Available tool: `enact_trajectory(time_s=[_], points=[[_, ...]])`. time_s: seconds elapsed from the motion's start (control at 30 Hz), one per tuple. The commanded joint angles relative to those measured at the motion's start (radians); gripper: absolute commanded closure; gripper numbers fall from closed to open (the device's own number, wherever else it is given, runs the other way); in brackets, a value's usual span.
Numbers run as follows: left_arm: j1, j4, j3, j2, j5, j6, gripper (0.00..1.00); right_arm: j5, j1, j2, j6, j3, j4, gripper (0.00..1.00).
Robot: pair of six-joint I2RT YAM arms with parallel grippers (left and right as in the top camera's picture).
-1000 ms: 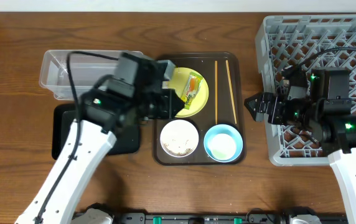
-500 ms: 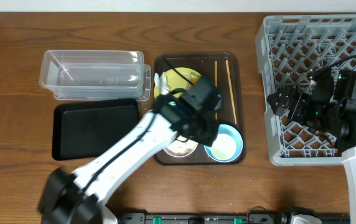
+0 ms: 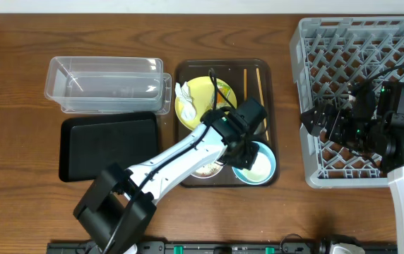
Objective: Sort waste into correct bins and load items into the dishwasher rack
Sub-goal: 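Lift the white cup with the left gripper toward the approaching right gripper, then grasp the cup with the right gripper and open the left gripper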
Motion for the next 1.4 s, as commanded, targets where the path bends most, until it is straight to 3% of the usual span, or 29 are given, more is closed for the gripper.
enact_trajectory(time_s=[0.0,0.2,0.37,0.57,0.73,0.93,1.13,1.37], points=[[0.014,-0.021,-0.002,-0.02,0.004,-0.002,0.94,-0.013,0.006,-0.005,-0.012,0.018,-0.004,0.01],[0.148,-0.042,-0.002,-0.133,0.173,-0.002,0.94,-0.013,0.006,-0.005,-0.012,0.018,-0.004,0.01],[0.367,-0.045,-0.002,-0.257,0.447,0.047,0.94,-0.051,0.007,-0.005,-0.041,0.018,0.003,0.01],[0.599,-0.029,-0.002,-0.309,0.964,0.134,0.94,-0.475,0.05,0.001,-0.288,0.016,0.092,0.01],[0.672,-0.011,-0.002,-0.309,1.225,0.156,0.94,-0.604,0.189,0.018,-0.301,0.015,0.235,0.01],[0.676,-0.012,-0.002,-0.309,1.266,0.168,0.94,-0.676,0.341,0.026,-0.3,0.015,0.461,0.01],[0.676,-0.013,-0.002,-0.309,1.266,0.167,0.94,-0.675,0.389,0.027,-0.254,0.016,0.602,0.02],[0.676,-0.013,-0.002,-0.309,1.266,0.167,0.94,-0.674,0.407,0.032,-0.24,0.015,0.617,0.17]])
